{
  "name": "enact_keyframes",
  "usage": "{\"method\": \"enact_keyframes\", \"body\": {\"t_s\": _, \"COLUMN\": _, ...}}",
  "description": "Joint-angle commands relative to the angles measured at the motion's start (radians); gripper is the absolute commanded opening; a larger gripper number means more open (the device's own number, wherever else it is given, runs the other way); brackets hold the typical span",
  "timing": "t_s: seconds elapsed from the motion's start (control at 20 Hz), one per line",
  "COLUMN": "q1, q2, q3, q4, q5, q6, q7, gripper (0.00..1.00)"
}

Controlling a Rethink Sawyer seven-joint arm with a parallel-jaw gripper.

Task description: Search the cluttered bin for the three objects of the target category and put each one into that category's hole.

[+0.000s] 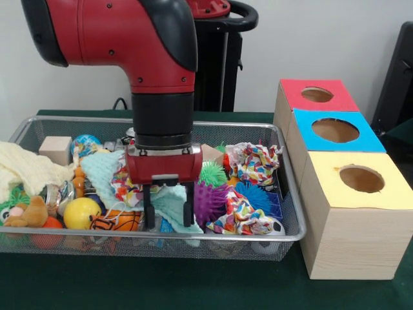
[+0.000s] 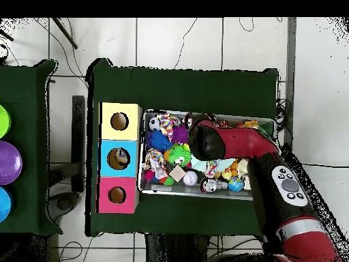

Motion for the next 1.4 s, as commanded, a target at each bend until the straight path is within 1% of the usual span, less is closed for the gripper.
{"method": "enact_keyframes", "body": {"t_s": 0.05, "q1": -0.088, "q2": -0.115, "q3": 0.081, "q4": 0.108, "q5": -0.016, "q6": 0.118, "q7": -0.097, "gripper": 1.00}}
{"method": "enact_keyframes", "body": {"t_s": 0.15, "q1": -0.100, "q2": -0.148, "q3": 0.085, "q4": 0.135, "q5": -0.017, "q6": 0.118, "q7": -0.095, "gripper": 1.00}}
{"method": "enact_keyframes", "body": {"t_s": 0.3, "q1": -0.133, "q2": -0.166, "q3": 0.105, "q4": 0.158, "q5": -0.021, "q6": 0.115, "q7": -0.106, "gripper": 1.00}}
{"method": "enact_keyframes", "body": {"t_s": 0.4, "q1": -0.162, "q2": -0.155, "q3": 0.125, "q4": 0.159, "q5": -0.029, "q6": 0.113, "q7": -0.121, "gripper": 1.00}}
{"method": "enact_keyframes", "body": {"t_s": 0.5, "q1": -0.181, "q2": -0.127, "q3": 0.140, "q4": 0.146, "q5": -0.040, "q6": 0.109, "q7": -0.132, "gripper": 1.00}}
{"method": "enact_keyframes", "body": {"t_s": 0.6, "q1": -0.177, "q2": -0.084, "q3": 0.141, "q4": 0.125, "q5": -0.054, "q6": 0.102, "q7": -0.127, "gripper": 1.00}}
{"method": "enact_keyframes", "body": {"t_s": 0.7, "q1": -0.170, "q2": -0.063, "q3": 0.135, "q4": 0.124, "q5": -0.069, "q6": 0.072, "q7": -0.104, "gripper": 1.00}}
{"method": "enact_keyframes", "body": {"t_s": 0.95, "q1": -0.119, "q2": -0.074, "q3": 0.092, "q4": 0.133, "q5": -0.085, "q6": 0.028, "q7": -0.031, "gripper": 1.00}}
{"method": "enact_keyframes", "body": {"t_s": 1.4, "q1": -0.111, "q2": -0.026, "q3": 0.069, "q4": 0.130, "q5": -0.129, "q6": -0.058, "q7": 0.014, "gripper": 1.00}}
